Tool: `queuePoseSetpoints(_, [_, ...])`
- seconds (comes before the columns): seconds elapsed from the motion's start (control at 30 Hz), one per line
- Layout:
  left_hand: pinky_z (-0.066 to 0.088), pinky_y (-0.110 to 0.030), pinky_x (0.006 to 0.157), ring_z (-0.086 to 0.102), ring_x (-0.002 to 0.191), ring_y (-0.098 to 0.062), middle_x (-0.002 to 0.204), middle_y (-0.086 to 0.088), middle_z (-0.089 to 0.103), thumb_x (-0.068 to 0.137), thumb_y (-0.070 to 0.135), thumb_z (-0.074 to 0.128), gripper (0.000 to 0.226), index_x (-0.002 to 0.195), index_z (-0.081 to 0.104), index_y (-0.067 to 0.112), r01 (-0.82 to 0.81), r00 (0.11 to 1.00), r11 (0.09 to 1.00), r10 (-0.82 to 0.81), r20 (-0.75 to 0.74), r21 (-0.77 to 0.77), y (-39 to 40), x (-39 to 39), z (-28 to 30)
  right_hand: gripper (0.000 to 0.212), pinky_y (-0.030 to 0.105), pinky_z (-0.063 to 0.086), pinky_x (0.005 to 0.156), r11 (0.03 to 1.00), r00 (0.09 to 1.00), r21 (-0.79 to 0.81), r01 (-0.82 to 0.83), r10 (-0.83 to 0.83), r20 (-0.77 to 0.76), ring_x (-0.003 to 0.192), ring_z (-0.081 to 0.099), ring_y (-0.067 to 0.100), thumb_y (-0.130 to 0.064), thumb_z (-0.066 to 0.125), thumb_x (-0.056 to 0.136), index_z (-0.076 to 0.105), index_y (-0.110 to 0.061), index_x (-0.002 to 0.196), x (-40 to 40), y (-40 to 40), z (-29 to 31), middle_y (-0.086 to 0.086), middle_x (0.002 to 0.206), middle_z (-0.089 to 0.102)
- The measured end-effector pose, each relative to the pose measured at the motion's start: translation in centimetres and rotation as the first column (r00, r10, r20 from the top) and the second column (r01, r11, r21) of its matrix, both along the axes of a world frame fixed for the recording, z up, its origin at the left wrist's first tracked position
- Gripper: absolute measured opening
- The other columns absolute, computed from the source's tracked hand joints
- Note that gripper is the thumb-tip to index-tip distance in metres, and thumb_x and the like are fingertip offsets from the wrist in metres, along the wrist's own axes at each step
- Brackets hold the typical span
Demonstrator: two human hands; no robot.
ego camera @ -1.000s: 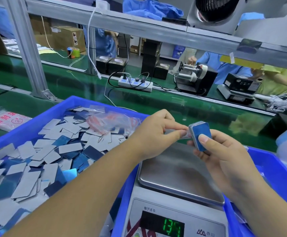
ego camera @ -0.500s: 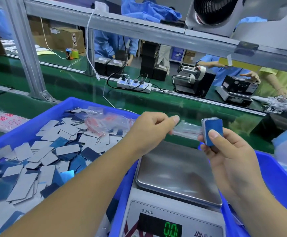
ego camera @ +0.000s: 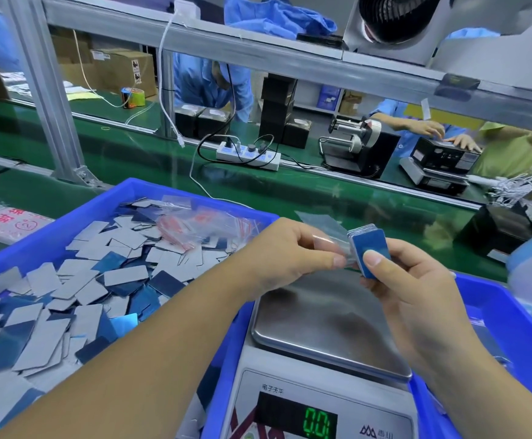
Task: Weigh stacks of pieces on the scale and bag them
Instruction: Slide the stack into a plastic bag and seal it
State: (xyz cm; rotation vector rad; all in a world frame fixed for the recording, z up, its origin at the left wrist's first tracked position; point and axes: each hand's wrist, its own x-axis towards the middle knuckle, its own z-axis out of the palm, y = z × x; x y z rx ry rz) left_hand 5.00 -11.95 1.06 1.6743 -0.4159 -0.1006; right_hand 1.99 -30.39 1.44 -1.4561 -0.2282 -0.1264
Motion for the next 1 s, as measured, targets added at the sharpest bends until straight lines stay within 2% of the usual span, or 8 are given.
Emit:
queuePoseSetpoints(0.23, [0.038,-0.015,0.049,0.047,0.049,-0.001,0.059,0.011,0.062,0.086,0.012,0.073,0.015,0.079,0.075,0.024,0.051,0.997,0.992,-0.043,-0.064,0.119,-0.2,-0.3,0.0,0.033,0.032,0.051,0.077,1.0,1.0,0.002,-0.003,0.003,0.025,0.085,0.064,0.022,-0.033,0.076,0.064,0.076,-0.016,0.092,0.1,-0.1,-0.1,0.009,0.09,0.073])
queuePoseSetpoints(0.37, [0.031,-0.019,0.047,0.04,0.049,-0.006,0.065,0.0,0.062,0.089,0.017,0.074,0.017,0.072,0.069,0.018,-0.029,0.998,0.998,0.032,-0.054,0.059,-0.3,-0.2,0.0,0.033,0.028,0.051,0.074,1.0,0.998,-0.024,-0.009,0.01,0.057,0.084,0.063,0.016,-0.038,0.077,0.062,0.077,-0.024,0.092,0.2,-0.1,-0.2,0.001,0.09,0.074])
queuePoseSetpoints(0.5, [0.03,-0.015,0.042,0.036,0.043,-0.005,0.058,0.006,0.056,0.093,0.018,0.069,0.027,0.067,0.062,0.014,-0.135,0.988,0.989,0.13,-0.082,-0.065,0.2,0.3,0.3,0.027,0.033,0.048,0.078,0.991,0.999,-0.129,0.026,-0.02,0.045,0.08,0.062,0.012,-0.035,0.078,0.066,0.076,-0.027,0.091,0.2,-0.3,-0.2,-0.003,0.085,0.073])
queuePoseSetpoints(0.57, [0.024,-0.015,0.039,0.028,0.038,-0.007,0.049,0.007,0.047,0.095,0.024,0.067,0.037,0.062,0.056,0.01,-0.211,0.974,0.964,0.194,-0.116,-0.161,0.4,0.7,0.4,0.018,0.026,0.046,0.075,0.924,0.996,-0.375,0.078,-0.056,0.07,0.073,0.06,0.007,-0.025,0.081,0.075,0.074,-0.03,0.09,0.4,-0.7,-0.3,-0.006,0.082,0.072])
queuePoseSetpoints(0.7, [0.023,-0.014,0.038,0.028,0.036,-0.006,0.05,0.004,0.05,0.095,0.026,0.066,0.041,0.056,0.06,0.014,-0.228,0.969,0.961,0.209,-0.131,-0.154,0.7,0.8,0.3,0.014,0.006,0.04,0.064,0.552,0.988,-0.825,0.121,0.011,0.152,0.072,0.057,-0.007,-0.029,0.079,0.078,0.069,-0.039,0.077,0.2,-0.6,-0.6,-0.029,0.076,0.065])
queuePoseSetpoints(0.8, [0.022,-0.015,0.038,0.027,0.046,-0.008,0.065,-0.006,0.048,0.093,0.01,0.066,0.025,0.068,0.064,0.012,-0.138,0.978,0.982,0.114,-0.172,-0.132,0.6,0.7,-0.1,0.017,0.003,0.038,0.066,0.457,0.992,-0.885,0.083,0.048,0.118,0.079,0.054,-0.014,-0.033,0.077,0.078,0.064,-0.043,0.076,0.0,-0.3,-0.7,-0.027,0.077,0.065])
queuePoseSetpoints(0.9, [0.023,-0.015,0.039,0.03,0.047,-0.008,0.059,-0.001,0.055,0.092,0.0,0.062,0.007,0.088,0.065,0.005,-0.098,0.977,0.988,0.073,-0.199,-0.12,0.4,0.5,-0.2,0.02,0.0,0.035,0.069,0.422,0.988,-0.902,0.087,0.077,0.132,0.085,0.05,-0.019,-0.035,0.077,0.078,0.061,-0.046,0.082,0.1,-0.4,-0.5,-0.026,0.084,0.065])
queuePoseSetpoints(1.0, [0.022,-0.015,0.04,0.03,0.046,-0.008,0.055,0.001,0.055,0.092,-0.003,0.059,0.019,0.081,0.068,0.01,-0.097,0.976,0.987,0.069,-0.208,-0.127,0.5,0.5,-0.2,0.016,-0.001,0.034,0.072,0.416,0.984,-0.904,0.095,0.099,0.149,0.09,0.047,-0.019,-0.033,0.076,0.079,0.069,-0.041,0.091,0.2,-0.5,-0.6,-0.024,0.088,0.065])
